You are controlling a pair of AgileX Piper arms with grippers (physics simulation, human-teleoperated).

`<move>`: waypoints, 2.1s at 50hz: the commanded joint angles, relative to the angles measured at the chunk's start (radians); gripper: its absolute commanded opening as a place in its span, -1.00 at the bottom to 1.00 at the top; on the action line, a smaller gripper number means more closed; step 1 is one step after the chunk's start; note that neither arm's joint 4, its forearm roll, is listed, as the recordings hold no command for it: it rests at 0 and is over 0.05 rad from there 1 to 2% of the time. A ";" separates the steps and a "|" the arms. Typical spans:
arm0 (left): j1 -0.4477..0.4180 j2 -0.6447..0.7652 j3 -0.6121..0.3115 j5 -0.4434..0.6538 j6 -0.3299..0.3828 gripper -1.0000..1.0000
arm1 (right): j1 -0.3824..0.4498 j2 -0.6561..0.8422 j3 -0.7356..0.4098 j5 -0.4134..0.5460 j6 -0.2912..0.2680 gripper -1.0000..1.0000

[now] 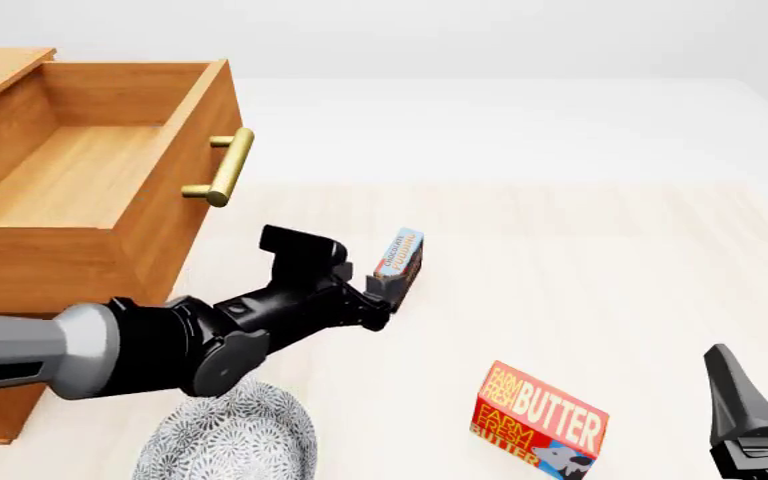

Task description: Put the chocolate pudding in the top drawer of the cabinet and close it.

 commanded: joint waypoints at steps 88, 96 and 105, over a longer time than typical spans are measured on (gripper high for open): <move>0.084 0.302 -0.195 0.016 0.026 1.00 | 0.000 0.000 0.000 0.000 0.000 1.00; 0.077 0.314 -0.202 0.006 0.017 1.00 | 0.000 0.000 0.000 0.000 0.000 1.00; 0.075 0.331 -0.220 0.010 0.013 1.00 | 0.000 0.000 0.000 0.000 0.000 1.00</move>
